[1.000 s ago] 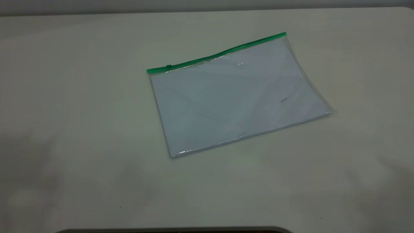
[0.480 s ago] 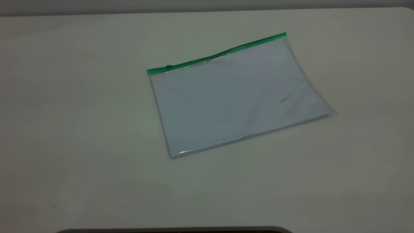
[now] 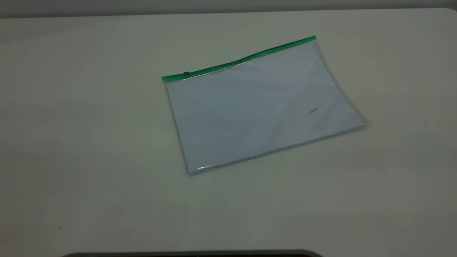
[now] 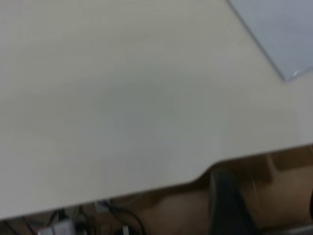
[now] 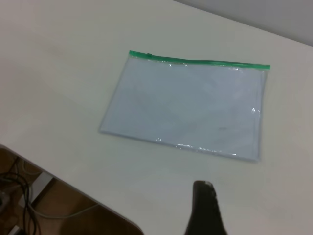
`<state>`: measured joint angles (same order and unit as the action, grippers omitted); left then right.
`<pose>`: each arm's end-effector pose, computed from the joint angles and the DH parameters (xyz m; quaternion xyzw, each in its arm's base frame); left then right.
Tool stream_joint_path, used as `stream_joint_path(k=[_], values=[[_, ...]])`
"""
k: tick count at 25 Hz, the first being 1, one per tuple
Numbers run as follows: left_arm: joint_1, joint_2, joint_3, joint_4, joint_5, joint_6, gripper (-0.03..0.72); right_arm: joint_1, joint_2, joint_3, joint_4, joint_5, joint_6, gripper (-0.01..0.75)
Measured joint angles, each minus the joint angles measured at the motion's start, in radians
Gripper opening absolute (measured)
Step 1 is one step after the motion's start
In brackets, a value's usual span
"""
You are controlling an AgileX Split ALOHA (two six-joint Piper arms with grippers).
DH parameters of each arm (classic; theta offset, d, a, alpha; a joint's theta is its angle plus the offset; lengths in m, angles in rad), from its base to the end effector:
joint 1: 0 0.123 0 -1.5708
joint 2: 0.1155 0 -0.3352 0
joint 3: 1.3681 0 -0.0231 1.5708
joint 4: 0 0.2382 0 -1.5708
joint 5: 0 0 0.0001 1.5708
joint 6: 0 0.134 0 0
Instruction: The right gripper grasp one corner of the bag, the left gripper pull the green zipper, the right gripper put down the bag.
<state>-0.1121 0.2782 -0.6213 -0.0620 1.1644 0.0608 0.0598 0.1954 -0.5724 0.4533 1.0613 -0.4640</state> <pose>-0.0042 -0.0072 0.2823 0.0792 0.9099 -0.0414 0.4051 -0.0141 0.0505 0.2880 -0.2181 0.8332 0.1286 0.4917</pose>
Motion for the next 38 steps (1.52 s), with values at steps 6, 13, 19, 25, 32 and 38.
stream_joint_path(k=[6, 13, 19, 25, 32, 38], values=[[0.000, -0.026, 0.106, 0.001, -0.003, -0.008, 0.466, 0.000, -0.120, 0.050, -0.103, 0.021, 0.074, 0.591], [0.000, -0.027, 0.132, 0.002, -0.035, -0.008, 0.466, 0.000, -0.211, 0.081, -0.256, 0.063, 0.175, 0.591], [0.000, -0.027, 0.135, 0.004, -0.036, -0.008, 0.466, 0.000, -0.212, 0.089, -0.281, 0.075, 0.191, 0.591], [0.000, -0.027, 0.135, 0.004, -0.036, -0.008, 0.466, 0.000, -0.212, 0.089, -0.281, 0.075, 0.195, 0.591], [0.000, -0.028, 0.135, 0.004, -0.038, -0.008, 0.466, 0.000, -0.212, 0.089, -0.281, 0.075, 0.195, 0.591], [0.068, -0.096, 0.135, 0.004, -0.039, -0.008, 0.466, 0.000, -0.212, 0.089, -0.281, 0.075, 0.195, 0.591]])
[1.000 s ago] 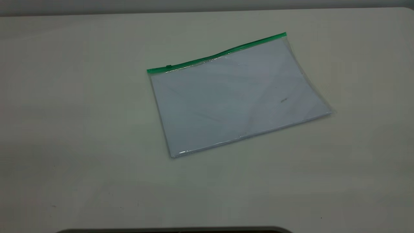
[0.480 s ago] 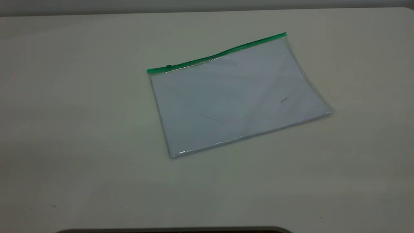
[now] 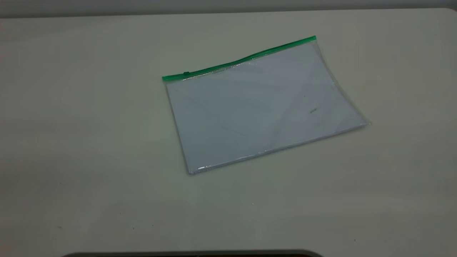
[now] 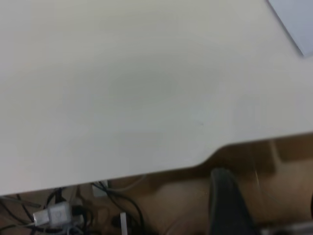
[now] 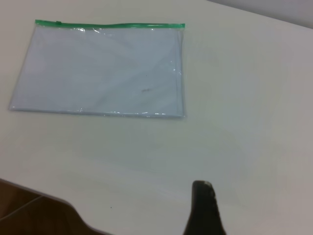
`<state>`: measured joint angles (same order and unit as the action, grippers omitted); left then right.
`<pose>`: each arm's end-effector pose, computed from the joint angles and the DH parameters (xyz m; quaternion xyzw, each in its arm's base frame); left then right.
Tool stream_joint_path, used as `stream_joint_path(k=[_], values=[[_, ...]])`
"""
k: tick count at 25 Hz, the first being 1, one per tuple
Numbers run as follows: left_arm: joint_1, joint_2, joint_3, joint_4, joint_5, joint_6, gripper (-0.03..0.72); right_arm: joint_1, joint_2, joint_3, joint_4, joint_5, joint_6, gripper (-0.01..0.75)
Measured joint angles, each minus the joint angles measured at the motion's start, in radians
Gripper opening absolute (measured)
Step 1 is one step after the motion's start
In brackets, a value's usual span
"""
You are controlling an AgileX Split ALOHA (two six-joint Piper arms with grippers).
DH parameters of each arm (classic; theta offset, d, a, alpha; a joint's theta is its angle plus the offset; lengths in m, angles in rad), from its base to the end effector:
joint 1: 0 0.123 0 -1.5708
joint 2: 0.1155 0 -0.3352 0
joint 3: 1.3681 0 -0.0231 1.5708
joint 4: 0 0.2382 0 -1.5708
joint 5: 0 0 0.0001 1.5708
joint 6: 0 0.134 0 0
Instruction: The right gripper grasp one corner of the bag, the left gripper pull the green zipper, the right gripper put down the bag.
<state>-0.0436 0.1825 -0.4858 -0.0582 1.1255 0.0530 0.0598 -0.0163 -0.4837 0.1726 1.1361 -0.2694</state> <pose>-0.0100 -0.0066 0.2437 0.0433 0.9125 -0.0272 0.4058 -0.0360 0.0188 0.2389 -0.1489 0.8562 0.0345 0.4935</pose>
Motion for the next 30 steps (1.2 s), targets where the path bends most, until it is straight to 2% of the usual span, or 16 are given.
stream_joint_path(k=[3, 5, 14, 27, 30], values=[[0.075, -0.065, 0.000, 0.002, 0.000, 0.001, 0.466, 0.000, 0.000, 0.000, 0.000, 0.000, 0.000, 0.591], [0.095, -0.107, 0.000, 0.008, 0.001, 0.002, 0.466, 0.000, 0.000, 0.000, -0.001, 0.000, 0.000, 0.591], [0.100, -0.200, 0.000, 0.038, 0.006, 0.002, 0.466, 0.000, 0.000, 0.001, -0.001, 0.000, 0.000, 0.591], [0.100, -0.201, 0.000, 0.040, 0.007, 0.002, 0.466, -0.001, 0.000, 0.001, -0.001, 0.000, 0.000, 0.591], [0.100, -0.201, 0.000, 0.040, 0.007, 0.002, 0.466, -0.030, 0.000, 0.001, -0.001, 0.000, 0.000, 0.591]])
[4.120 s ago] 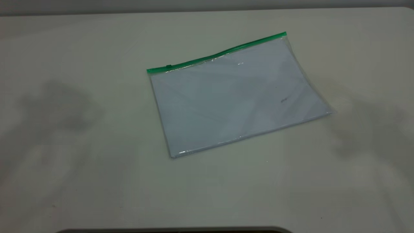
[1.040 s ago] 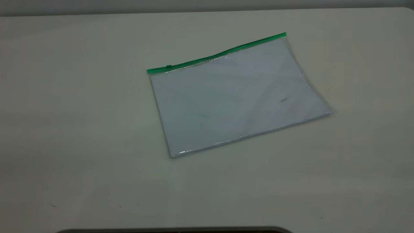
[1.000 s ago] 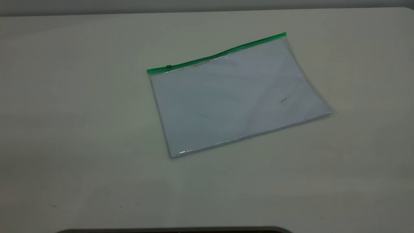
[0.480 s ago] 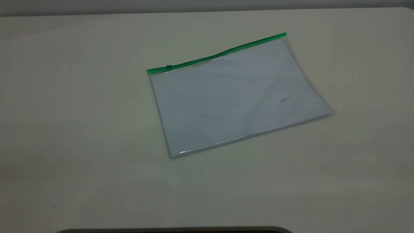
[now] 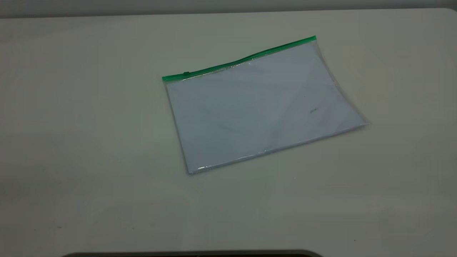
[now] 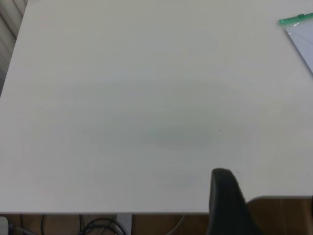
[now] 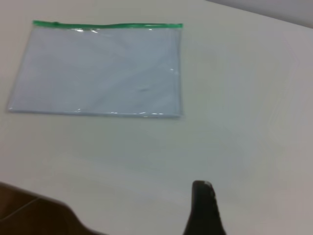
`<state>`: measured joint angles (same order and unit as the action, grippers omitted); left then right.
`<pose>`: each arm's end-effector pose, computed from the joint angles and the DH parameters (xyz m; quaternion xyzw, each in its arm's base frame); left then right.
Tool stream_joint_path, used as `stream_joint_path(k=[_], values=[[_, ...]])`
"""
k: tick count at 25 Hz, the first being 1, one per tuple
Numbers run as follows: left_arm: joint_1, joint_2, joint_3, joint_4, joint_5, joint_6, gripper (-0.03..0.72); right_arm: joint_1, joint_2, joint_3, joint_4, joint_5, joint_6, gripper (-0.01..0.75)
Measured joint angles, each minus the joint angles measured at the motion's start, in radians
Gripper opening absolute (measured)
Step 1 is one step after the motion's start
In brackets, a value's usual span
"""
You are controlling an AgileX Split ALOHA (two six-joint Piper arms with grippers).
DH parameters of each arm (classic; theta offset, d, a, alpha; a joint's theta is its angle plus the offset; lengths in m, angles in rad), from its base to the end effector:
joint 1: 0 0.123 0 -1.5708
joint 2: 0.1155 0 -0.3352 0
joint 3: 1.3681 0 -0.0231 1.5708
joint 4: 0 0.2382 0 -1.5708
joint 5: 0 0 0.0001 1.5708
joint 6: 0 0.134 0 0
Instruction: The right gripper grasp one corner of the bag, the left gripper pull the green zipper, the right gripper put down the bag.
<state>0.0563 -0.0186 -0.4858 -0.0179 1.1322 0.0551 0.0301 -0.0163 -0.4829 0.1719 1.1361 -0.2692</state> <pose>-0.0338 -0.0041 0.2384 0.0002 0.8702 0.0185 0.4923 -0.0353 0.0197 0.2387 -0.1360 0.8586 0.0269 0.4936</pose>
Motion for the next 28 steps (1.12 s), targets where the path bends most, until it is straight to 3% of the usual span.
stream_joint_path(k=[5, 17, 28], values=[[0.000, 0.000, 0.000, 0.000, 0.000, 0.000, 0.466, -0.051, 0.000, 0.000, 0.000, 0.000, 0.000, 0.591], [0.000, 0.000, 0.000, 0.000, 0.000, 0.000, 0.466, -0.051, 0.000, 0.000, -0.099, -0.001, 0.144, 0.591], [0.000, 0.000, 0.000, 0.000, 0.000, 0.000, 0.466, -0.051, 0.000, 0.000, -0.108, -0.001, 0.157, 0.591]])
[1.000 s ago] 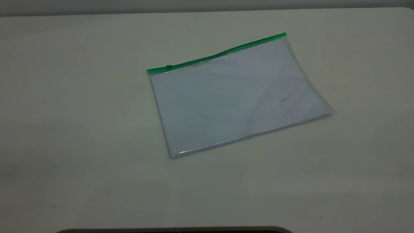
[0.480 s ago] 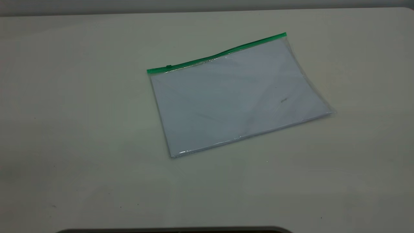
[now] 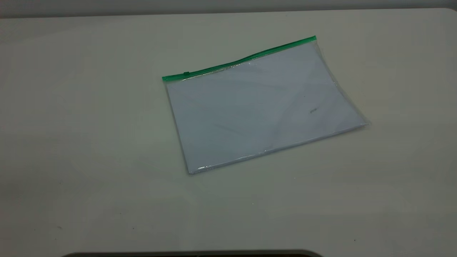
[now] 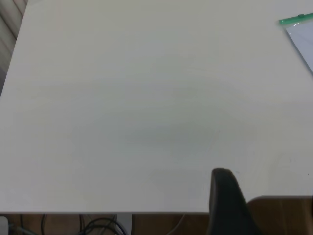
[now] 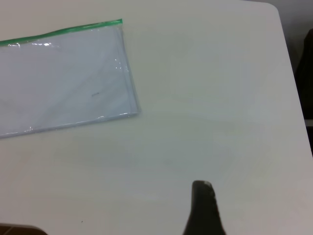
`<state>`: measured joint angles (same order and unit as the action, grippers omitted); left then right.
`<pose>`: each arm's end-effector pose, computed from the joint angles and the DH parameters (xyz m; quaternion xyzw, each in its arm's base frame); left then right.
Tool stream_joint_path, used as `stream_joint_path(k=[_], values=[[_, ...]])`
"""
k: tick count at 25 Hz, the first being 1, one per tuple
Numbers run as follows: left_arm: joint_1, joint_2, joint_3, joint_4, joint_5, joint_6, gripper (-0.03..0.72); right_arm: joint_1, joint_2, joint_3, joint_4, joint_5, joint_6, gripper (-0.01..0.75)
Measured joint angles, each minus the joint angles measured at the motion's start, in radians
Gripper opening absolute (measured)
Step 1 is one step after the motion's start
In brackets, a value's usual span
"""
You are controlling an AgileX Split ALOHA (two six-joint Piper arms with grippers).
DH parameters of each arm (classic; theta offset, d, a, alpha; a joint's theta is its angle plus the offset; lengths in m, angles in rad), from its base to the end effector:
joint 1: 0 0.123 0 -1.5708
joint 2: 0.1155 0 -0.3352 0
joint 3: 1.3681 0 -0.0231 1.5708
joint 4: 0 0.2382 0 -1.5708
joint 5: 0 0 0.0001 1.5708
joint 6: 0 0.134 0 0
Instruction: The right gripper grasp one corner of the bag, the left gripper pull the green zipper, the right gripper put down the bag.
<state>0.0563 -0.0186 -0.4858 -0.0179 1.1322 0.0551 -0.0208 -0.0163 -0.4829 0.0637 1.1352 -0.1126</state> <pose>-0.0338 -0.0041 0.2384 0.0002 0.8702 0.0185 0.4923 -0.0336 0.0084 0.2375 -0.0424 0.8708 -0.0009 0.4898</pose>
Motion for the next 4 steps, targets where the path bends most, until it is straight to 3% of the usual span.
stream_joint_path(k=[4], values=[[0.000, 0.000, 0.000, 0.000, 0.000, 0.000, 0.466, 0.000, 0.000, 0.000, 0.000, 0.000, 0.000, 0.591]])
